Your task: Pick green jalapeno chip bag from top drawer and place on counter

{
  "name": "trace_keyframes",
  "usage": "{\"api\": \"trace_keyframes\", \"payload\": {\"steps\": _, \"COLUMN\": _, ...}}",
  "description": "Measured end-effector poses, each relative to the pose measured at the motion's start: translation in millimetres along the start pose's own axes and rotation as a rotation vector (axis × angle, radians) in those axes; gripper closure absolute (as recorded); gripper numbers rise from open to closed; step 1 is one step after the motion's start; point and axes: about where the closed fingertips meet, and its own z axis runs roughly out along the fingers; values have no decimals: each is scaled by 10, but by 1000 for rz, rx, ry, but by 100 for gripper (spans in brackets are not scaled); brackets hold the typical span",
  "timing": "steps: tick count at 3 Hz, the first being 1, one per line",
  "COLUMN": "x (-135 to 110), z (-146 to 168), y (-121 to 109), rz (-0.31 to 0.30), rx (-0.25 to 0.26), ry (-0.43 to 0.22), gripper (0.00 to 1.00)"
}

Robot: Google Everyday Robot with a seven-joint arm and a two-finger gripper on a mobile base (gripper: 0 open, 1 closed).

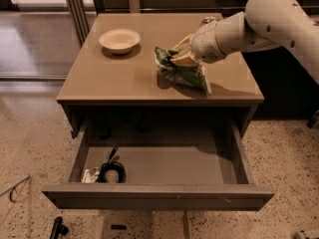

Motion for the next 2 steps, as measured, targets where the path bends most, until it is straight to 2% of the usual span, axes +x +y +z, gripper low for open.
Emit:
{"api": "trace_keyframes", "payload": {"steps": 1, "x": 92, "z": 143, "y": 57, "rz": 19, "rx": -15, "ry": -10, "gripper": 100}}
{"api": "trace_keyframes", "payload": {"steps": 2, "x": 96, "z": 150, "y": 59, "rz": 20, "rx": -16, "ry": -11, "gripper": 83}}
